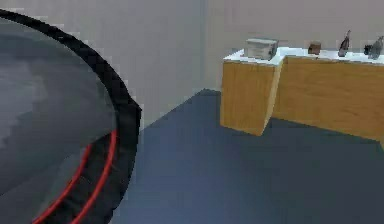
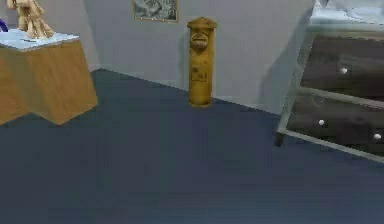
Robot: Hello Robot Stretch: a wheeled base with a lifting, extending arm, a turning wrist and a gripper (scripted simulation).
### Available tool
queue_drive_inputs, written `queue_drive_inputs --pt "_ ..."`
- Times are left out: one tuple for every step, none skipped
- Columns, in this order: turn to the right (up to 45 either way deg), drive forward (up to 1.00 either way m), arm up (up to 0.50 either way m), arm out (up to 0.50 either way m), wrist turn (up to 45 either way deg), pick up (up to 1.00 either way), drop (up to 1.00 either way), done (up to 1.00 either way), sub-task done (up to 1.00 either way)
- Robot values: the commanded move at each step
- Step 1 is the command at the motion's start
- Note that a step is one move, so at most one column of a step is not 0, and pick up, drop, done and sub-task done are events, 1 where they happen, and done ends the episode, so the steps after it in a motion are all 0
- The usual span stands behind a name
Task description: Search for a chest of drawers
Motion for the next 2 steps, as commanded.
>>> queue_drive_inputs --pt "-45.0 0.00 0.00 0.00 0.0 0.00 0.00 0.00 0.00" --pt "-45.0 0.00 0.00 0.00 0.0 0.00 0.00 0.00 0.00"
